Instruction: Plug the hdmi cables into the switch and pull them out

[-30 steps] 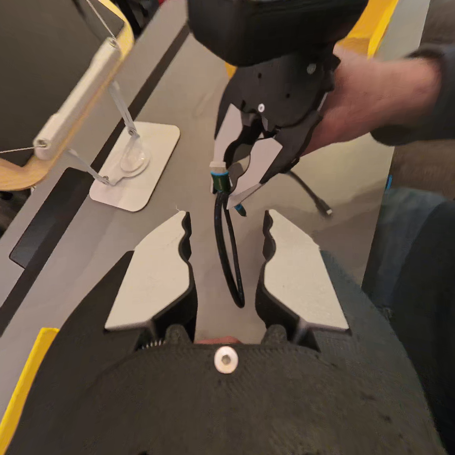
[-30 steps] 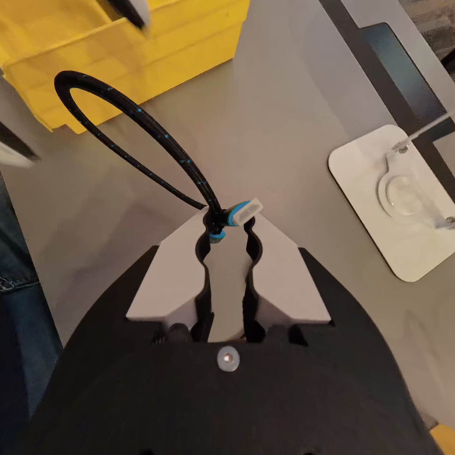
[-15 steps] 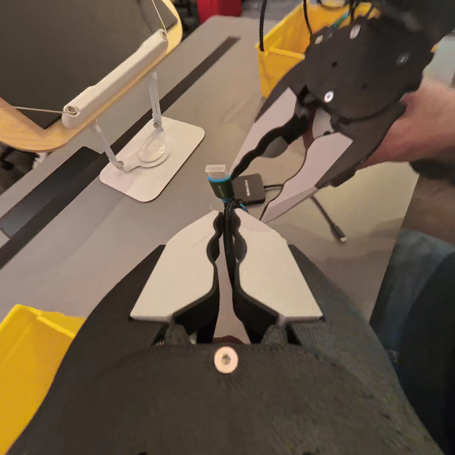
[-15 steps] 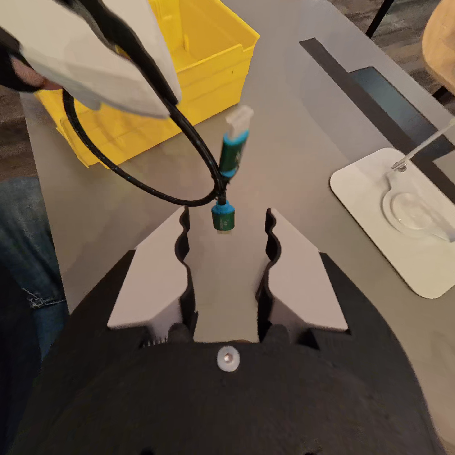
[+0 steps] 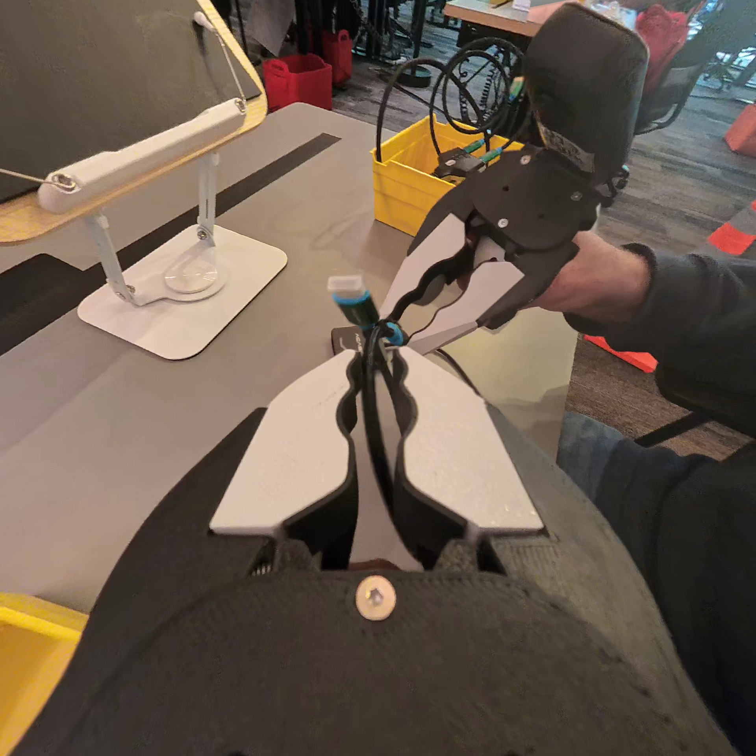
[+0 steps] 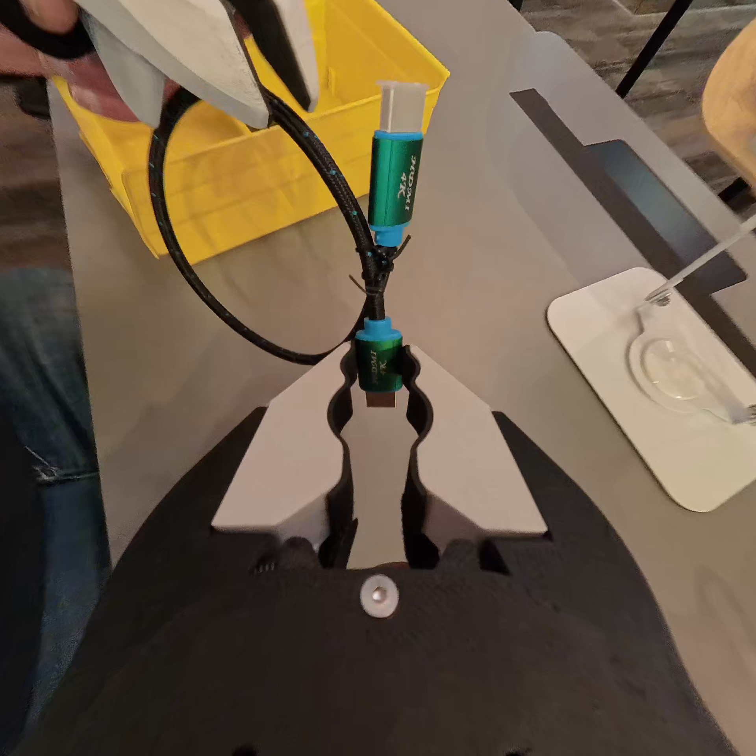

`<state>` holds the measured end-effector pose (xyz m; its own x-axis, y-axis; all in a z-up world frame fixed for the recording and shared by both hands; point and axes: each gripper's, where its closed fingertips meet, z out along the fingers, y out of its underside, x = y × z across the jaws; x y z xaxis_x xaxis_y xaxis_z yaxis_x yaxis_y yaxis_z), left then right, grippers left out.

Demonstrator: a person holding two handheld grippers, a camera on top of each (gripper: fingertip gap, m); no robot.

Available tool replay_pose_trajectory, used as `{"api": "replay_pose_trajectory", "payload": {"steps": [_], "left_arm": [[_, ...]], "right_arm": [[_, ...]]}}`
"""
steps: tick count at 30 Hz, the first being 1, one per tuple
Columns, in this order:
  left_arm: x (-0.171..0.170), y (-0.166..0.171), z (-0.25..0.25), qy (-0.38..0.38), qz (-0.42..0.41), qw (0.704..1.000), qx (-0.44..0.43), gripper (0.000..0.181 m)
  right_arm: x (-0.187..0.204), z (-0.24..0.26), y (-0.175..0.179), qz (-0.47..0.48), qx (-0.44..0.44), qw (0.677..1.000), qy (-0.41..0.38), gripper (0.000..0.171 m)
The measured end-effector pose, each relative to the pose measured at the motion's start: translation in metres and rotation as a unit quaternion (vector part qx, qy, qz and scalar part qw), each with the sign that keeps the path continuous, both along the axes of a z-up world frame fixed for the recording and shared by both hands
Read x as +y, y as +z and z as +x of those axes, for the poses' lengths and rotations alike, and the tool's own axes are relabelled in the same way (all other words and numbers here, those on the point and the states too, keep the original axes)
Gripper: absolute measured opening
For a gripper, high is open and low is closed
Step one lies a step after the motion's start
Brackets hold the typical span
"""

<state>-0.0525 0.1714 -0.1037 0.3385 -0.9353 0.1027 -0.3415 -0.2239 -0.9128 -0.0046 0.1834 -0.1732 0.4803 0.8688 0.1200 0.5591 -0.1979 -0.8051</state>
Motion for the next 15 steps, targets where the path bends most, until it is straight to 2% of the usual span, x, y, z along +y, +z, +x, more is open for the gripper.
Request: {"api": "replay_pose_trajectory", "payload": {"steps": [3,7,10,15], "left_arm": [[-0.005,0.002,0.001,-0.017,-0.001,1.0,0.01,0.039],[-0.009,-0.013,0.004,-0.028,-0.018,0.998,0.052,0.06],[-0.007,-0.025,0.006,-0.024,-0.023,0.997,0.068,0.062],[-0.002,-0.036,0.0,-0.02,-0.005,0.994,0.104,0.062]], "right_arm": [[-0.002,0.001,0.002,0.048,-0.057,0.997,0.008,0.019],[-0.008,-0.008,0.004,0.094,-0.105,0.99,0.028,0.018],[-0.012,-0.014,0.001,0.116,-0.126,0.984,0.043,0.018],[-0.02,-0.02,0.008,0.119,-0.096,0.986,0.07,0.018]]}}
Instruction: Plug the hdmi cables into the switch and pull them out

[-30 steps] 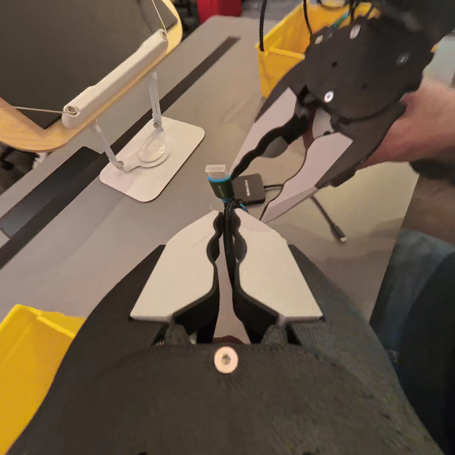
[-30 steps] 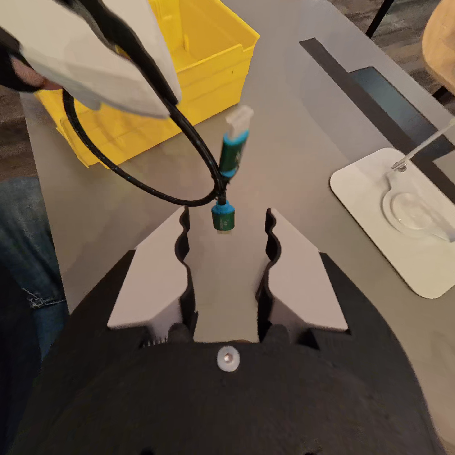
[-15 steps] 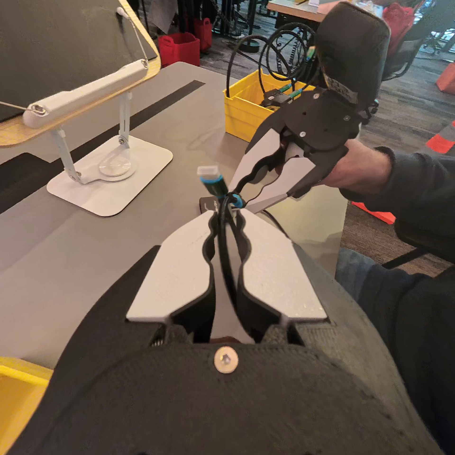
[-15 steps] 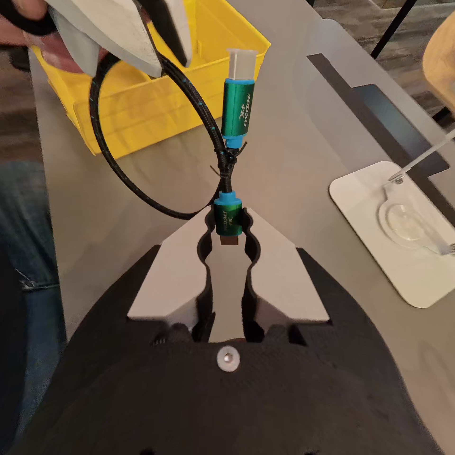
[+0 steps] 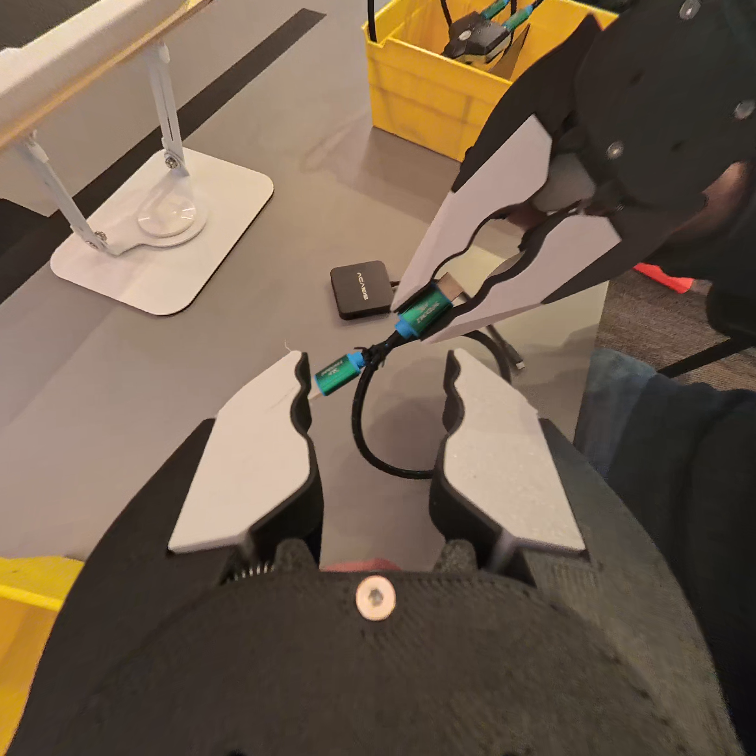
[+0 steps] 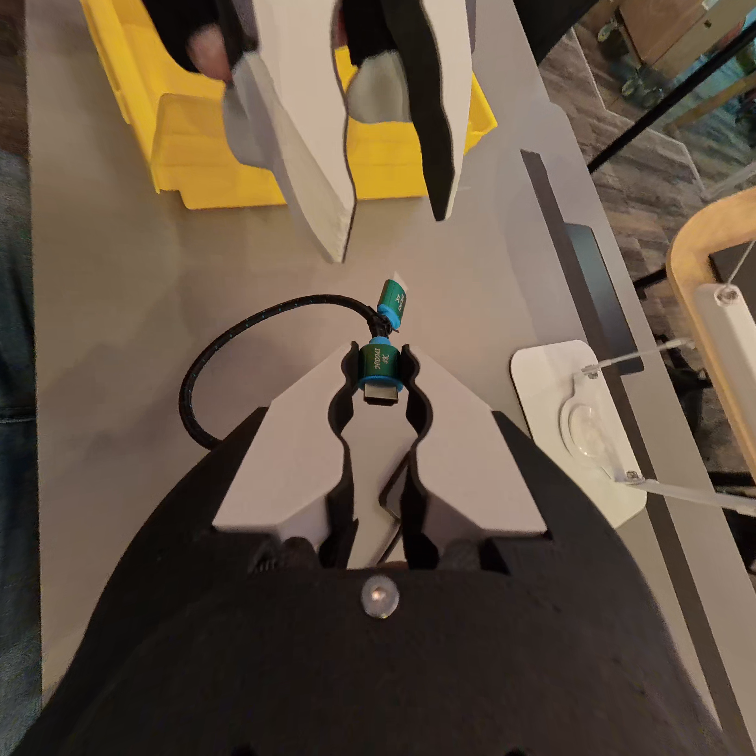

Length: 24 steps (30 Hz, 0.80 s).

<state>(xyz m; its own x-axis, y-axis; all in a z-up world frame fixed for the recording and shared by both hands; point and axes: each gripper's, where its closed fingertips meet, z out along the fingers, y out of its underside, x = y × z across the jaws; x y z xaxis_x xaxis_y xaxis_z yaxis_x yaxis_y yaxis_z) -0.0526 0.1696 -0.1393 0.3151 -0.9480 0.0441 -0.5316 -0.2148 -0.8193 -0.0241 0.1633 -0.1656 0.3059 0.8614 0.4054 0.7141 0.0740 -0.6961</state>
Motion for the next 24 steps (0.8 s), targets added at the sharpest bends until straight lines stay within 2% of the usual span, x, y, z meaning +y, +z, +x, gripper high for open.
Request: {"api": "replay_pose_trajectory", "payload": {"steps": [5,9,11,13,16,20,24], "left_arm": [[0.003,-0.001,-0.005,-0.032,0.001,0.999,0.027,0.06],[-0.002,0.0,-0.011,-0.073,-0.03,0.996,0.04,0.056],[-0.008,-0.005,-0.014,-0.089,-0.068,0.993,0.036,0.055],[-0.022,-0.009,-0.015,-0.12,-0.146,0.982,0.014,0.056],[-0.035,-0.003,-0.014,-0.163,-0.212,0.963,-0.044,0.034],[-0.037,0.005,-0.013,-0.179,-0.207,0.959,-0.071,0.024],[-0.032,0.022,-0.014,-0.171,-0.193,0.961,-0.103,0.022]], "right_arm": [[-0.014,-0.008,0.017,0.006,0.039,0.998,0.046,0.018],[-0.03,-0.016,0.031,0.034,0.046,0.994,0.088,0.018],[-0.037,-0.02,0.038,0.042,0.054,0.992,0.107,0.018],[-0.042,-0.023,0.045,0.047,0.063,0.99,0.117,0.018],[-0.044,-0.022,0.049,0.043,0.077,0.988,0.124,0.018],[-0.043,-0.017,0.051,0.03,0.099,0.987,0.122,0.018],[-0.037,-0.009,0.056,0.012,0.143,0.983,0.116,0.017]]}}
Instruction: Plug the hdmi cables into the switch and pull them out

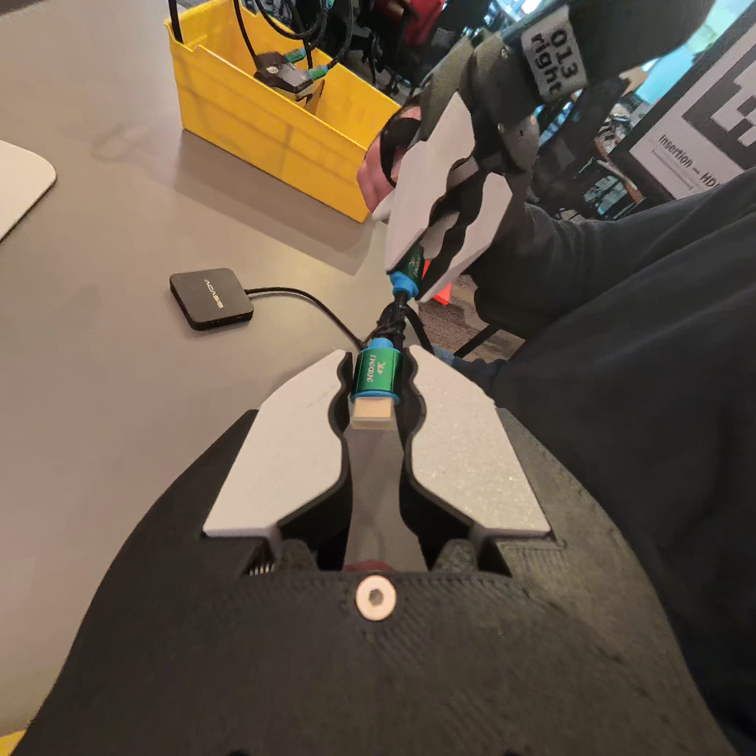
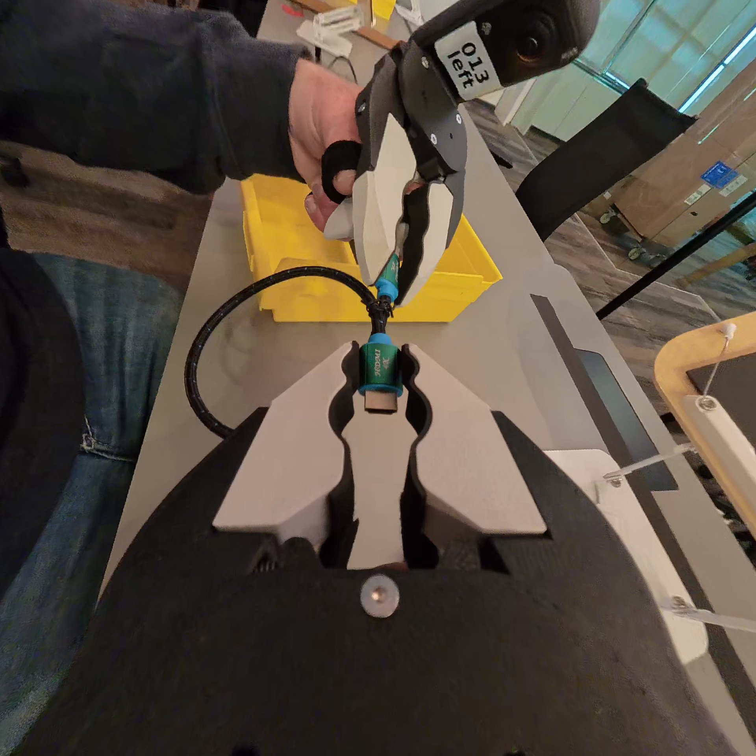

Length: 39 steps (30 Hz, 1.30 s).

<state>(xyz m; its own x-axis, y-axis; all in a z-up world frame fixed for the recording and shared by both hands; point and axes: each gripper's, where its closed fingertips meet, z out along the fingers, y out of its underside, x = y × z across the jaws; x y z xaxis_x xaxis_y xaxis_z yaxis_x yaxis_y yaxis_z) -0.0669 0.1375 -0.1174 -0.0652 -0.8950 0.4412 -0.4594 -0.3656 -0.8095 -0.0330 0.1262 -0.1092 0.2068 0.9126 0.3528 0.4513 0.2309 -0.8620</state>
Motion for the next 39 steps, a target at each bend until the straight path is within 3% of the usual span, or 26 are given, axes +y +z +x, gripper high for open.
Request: {"api": "replay_pose_trajectory", "payload": {"steps": [9,17,20,25,32,35,36,39], "left_arm": [[0.0,0.011,-0.006,0.01,0.047,0.999,0.011,0.022],[0.018,0.027,-0.035,0.047,0.055,0.997,-0.032,0.021],[0.018,0.016,-0.039,0.044,0.09,0.995,0.006,0.022],[0.021,0.013,-0.044,0.045,0.08,0.996,-0.009,0.022],[0.027,-0.001,-0.042,0.053,0.095,0.994,0.019,0.022],[0.042,-0.017,-0.043,0.093,0.113,0.987,0.067,0.049],[0.045,-0.021,-0.044,0.101,0.114,0.986,0.071,0.054],[0.049,-0.018,-0.037,0.115,0.113,0.985,0.053,0.061]], "right_arm": [[0.004,0.012,0.007,-0.026,0.049,0.998,0.0,0.018],[0.02,0.053,0.021,-0.055,0.114,0.992,-0.028,0.017],[0.025,0.058,0.015,-0.05,0.093,0.994,-0.04,0.018],[0.028,0.074,0.022,-0.065,0.126,0.989,-0.046,0.017],[0.029,0.07,0.016,-0.056,0.089,0.993,-0.054,0.017],[0.031,0.071,0.01,-0.061,0.078,0.993,-0.06,0.016],[0.03,0.07,0.008,-0.06,0.072,0.994,-0.057,0.0],[0.029,0.065,0.006,-0.057,0.065,0.995,-0.054,0.0]]}}
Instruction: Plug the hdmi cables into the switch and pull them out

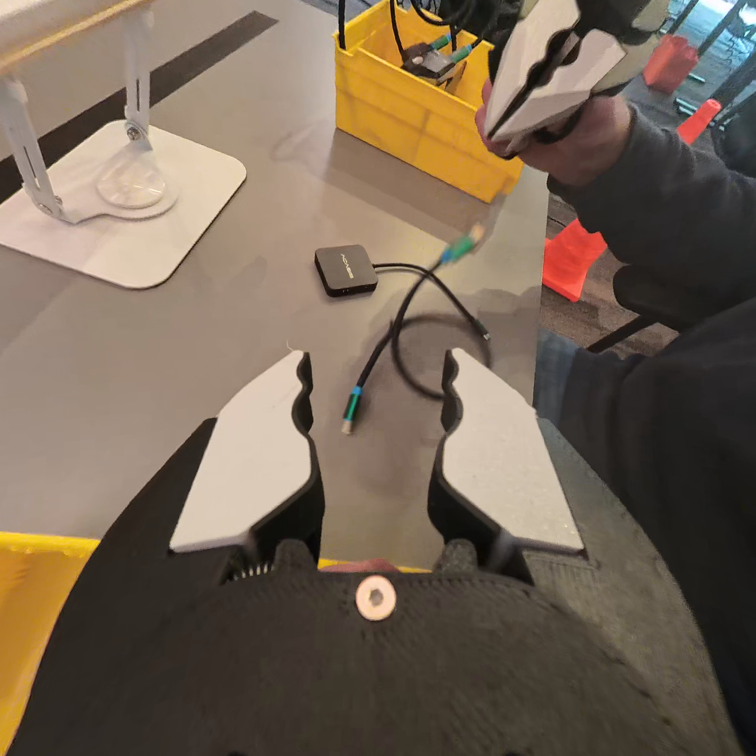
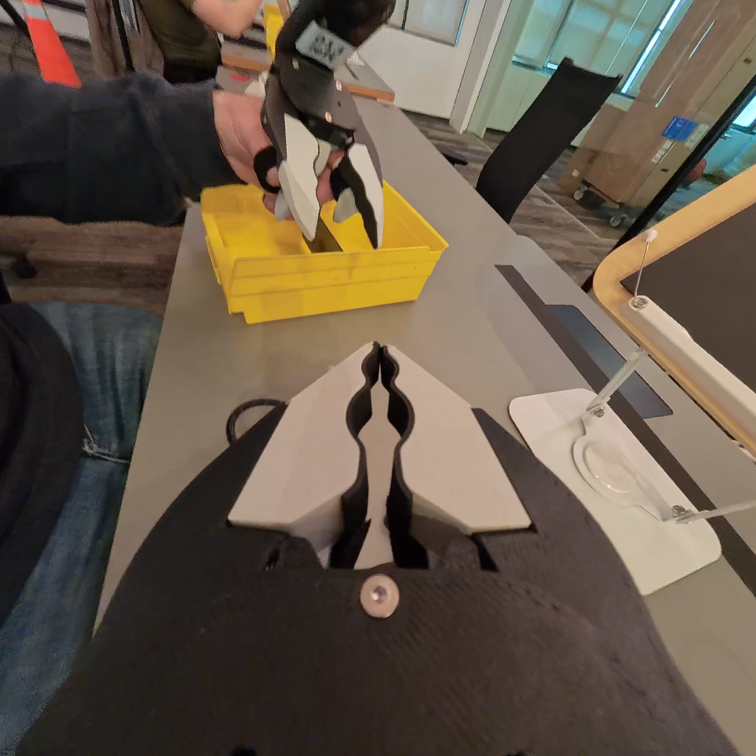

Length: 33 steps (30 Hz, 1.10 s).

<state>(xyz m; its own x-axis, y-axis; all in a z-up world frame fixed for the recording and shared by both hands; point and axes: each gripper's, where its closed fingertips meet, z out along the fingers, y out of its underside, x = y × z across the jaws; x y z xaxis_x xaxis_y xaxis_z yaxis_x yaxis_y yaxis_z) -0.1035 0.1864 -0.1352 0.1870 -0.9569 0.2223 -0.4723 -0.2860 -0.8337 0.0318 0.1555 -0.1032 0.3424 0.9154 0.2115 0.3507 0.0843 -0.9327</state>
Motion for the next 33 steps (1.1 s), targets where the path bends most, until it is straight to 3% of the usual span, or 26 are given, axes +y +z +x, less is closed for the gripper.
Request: {"api": "replay_pose_trajectory", "payload": {"steps": [7,9,10,17,20,25,33], "left_arm": [[-0.026,-0.017,0.044,-0.042,0.039,0.997,0.055,0.059],[-0.034,-0.025,0.055,-0.053,0.045,0.994,0.079,0.057],[-0.038,-0.028,0.06,-0.058,0.05,0.993,0.087,0.057],[-0.051,-0.044,0.081,-0.071,0.053,0.99,0.108,0.052],[-0.052,-0.051,0.085,-0.07,0.052,0.99,0.109,0.051],[-0.055,-0.055,0.093,-0.073,0.053,0.99,0.105,0.049],[-0.052,-0.048,0.102,-0.077,0.083,0.99,0.09,0.052]], "right_arm": [[0.005,0.0,-0.067,-0.085,-0.148,0.985,-0.019,0.0],[-0.003,0.012,-0.096,-0.149,-0.209,0.966,-0.028,0.035],[-0.009,0.021,-0.11,-0.18,-0.241,0.953,-0.032,0.041],[-0.03,0.069,-0.191,-0.3,-0.335,0.888,-0.1,0.04],[-0.028,0.062,-0.192,-0.34,-0.275,0.893,-0.101,0.019],[-0.021,0.054,-0.185,-0.313,-0.249,0.912,-0.088,0.018],[-0.011,0.032,-0.136,-0.152,-0.239,0.958,-0.049,0.017]]}}
